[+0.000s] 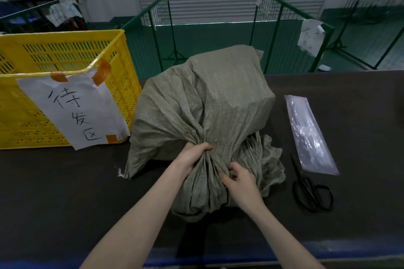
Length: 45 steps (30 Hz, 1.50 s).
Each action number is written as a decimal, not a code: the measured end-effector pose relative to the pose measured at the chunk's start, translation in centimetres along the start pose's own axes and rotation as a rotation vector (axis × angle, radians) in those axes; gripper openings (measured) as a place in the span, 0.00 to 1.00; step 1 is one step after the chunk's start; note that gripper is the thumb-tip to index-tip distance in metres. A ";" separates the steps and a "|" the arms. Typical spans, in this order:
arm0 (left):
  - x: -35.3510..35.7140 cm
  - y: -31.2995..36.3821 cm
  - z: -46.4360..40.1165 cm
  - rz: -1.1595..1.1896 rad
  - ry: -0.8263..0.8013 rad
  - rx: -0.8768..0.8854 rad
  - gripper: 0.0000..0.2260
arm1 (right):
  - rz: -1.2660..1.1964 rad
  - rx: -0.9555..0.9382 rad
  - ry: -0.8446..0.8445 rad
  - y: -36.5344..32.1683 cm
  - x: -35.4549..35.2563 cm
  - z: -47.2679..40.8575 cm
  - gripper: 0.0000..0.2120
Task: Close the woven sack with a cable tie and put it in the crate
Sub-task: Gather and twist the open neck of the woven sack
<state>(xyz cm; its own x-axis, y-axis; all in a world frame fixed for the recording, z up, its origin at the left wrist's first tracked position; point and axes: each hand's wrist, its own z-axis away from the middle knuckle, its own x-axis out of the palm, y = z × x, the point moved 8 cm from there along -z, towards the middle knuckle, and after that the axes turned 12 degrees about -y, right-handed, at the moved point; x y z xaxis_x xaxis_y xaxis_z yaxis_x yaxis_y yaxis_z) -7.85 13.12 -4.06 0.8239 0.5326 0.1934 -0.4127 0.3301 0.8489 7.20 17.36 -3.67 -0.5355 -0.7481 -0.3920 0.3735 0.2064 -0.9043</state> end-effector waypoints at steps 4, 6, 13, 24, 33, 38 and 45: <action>-1.6 0.5 0.1 0.043 0.055 0.022 0.18 | -0.161 0.036 0.063 0.1 -3.0 0.0 0.03; -2.2 0.6 -0.2 0.057 0.077 0.007 0.18 | -0.082 -0.067 0.275 -0.6 -6.2 0.3 0.04; -1.9 0.4 -0.5 0.048 0.092 -0.089 0.14 | 0.025 0.157 -0.079 2.6 -6.1 -3.3 0.42; -0.7 -1.4 -0.2 -0.103 -0.121 -0.241 0.24 | -0.552 0.388 -0.103 7.5 -3.1 -2.2 0.16; -1.6 3.6 -1.1 0.057 0.058 0.008 0.20 | -0.279 0.116 0.059 1.1 -9.2 -4.0 0.07; -2.4 8.2 -2.7 0.076 0.092 0.094 0.20 | -0.325 0.090 0.225 -3.2 -14.4 -6.2 0.07; -1.1 14.8 -4.0 0.109 -0.091 0.083 0.19 | -0.483 0.075 0.149 -12.5 -18.9 -8.5 0.11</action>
<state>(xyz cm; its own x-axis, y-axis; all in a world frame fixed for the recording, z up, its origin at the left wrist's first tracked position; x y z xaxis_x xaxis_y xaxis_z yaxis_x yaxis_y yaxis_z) -16.43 20.59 6.34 0.8092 0.4876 0.3277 -0.4715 0.2062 0.8575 6.18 34.26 13.59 -0.7606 -0.6478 0.0434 0.1068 -0.1907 -0.9758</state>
